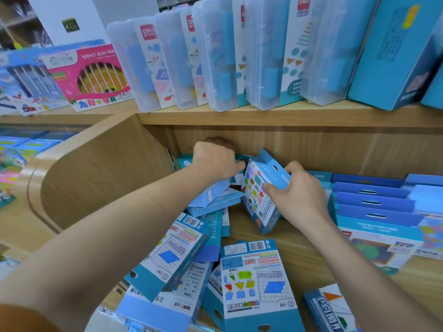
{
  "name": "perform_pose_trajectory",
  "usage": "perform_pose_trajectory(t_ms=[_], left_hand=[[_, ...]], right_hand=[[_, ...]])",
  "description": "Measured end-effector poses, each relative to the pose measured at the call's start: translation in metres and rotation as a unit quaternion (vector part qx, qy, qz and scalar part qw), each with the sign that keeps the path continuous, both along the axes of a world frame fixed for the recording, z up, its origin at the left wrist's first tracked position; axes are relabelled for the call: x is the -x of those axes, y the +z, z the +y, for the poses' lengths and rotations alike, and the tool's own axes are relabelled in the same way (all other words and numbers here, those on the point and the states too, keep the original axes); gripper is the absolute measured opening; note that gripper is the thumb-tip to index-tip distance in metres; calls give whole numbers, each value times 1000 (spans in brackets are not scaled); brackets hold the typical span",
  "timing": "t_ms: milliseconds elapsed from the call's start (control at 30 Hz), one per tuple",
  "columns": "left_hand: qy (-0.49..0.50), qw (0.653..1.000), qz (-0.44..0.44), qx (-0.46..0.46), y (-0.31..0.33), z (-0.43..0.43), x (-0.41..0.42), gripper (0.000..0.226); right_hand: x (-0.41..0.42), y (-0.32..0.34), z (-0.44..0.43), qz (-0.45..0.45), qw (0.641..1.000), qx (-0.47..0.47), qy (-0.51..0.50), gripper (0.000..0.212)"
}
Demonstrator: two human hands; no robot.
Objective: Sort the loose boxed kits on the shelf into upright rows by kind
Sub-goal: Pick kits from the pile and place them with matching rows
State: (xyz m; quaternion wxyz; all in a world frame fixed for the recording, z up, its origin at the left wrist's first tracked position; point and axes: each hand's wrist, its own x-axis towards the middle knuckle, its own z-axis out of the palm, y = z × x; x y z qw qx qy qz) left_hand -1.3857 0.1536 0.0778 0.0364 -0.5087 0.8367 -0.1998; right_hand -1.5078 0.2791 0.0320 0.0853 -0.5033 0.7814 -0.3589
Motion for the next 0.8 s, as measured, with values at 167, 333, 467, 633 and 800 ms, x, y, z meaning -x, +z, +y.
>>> perform_pose_trajectory(t_ms=[167, 333, 467, 633, 800], left_hand=[[25, 998, 51, -12, 2, 2, -3, 49], [52, 986, 155, 36, 15, -8, -15, 45], [100, 981, 164, -14, 14, -10, -39, 39], [-163, 975, 115, 93, -5, 24, -31, 24], [-125, 988, 23, 91, -7, 12, -3, 57]], right_hand=[[12, 8, 6, 17, 1000, 13, -6, 33], [14, 11, -1, -53, 998, -7, 20, 33], [13, 12, -5, -106, 994, 4, 35, 34], [10, -2, 0, -101, 994, 15, 26, 33], [8, -10, 4, -165, 985, 43, 17, 33]])
